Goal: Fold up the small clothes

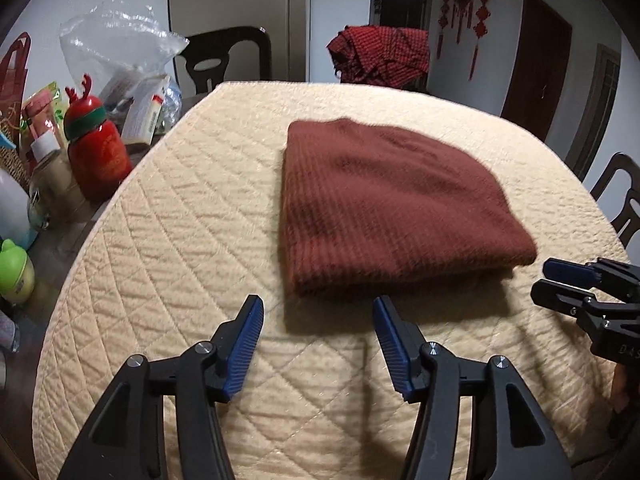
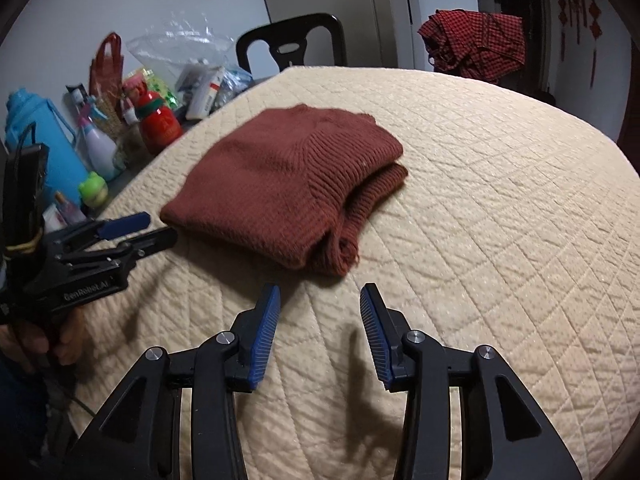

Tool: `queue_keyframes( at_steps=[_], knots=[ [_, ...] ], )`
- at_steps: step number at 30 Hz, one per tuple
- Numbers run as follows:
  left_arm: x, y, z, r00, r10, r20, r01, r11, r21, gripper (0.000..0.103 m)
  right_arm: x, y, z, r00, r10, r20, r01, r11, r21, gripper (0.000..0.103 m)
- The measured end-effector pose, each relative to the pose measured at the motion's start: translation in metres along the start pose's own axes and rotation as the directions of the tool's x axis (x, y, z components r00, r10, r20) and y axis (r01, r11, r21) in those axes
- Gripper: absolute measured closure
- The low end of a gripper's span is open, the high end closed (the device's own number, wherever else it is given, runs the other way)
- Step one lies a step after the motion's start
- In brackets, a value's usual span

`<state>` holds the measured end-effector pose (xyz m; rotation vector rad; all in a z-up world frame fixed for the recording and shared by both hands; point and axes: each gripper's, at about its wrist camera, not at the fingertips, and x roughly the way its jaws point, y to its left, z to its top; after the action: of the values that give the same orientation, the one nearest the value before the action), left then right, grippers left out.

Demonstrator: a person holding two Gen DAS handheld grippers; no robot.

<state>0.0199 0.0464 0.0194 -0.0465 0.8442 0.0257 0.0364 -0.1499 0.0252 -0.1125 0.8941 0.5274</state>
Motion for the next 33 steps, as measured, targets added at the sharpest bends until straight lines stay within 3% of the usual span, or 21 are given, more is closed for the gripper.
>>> queue_keyframes(
  at_steps=[11, 33],
  knots=[
    [0.010, 0.001, -0.002, 0.998, 0.021, -0.051, -0.021, 1.000, -0.001, 0.041, 0.008, 0.010, -0.009, 0.996, -0.079, -0.029, 0.077, 0.996, -0.055, 0.059],
    [0.011, 0.003, 0.000, 0.998, 0.032, -0.056, -0.032, 0.999, 0.010, 0.039, 0.008, 0.013, -0.009, 0.997, -0.070, -0.030, 0.068, 0.996, -0.056, 0.056]
  ],
)
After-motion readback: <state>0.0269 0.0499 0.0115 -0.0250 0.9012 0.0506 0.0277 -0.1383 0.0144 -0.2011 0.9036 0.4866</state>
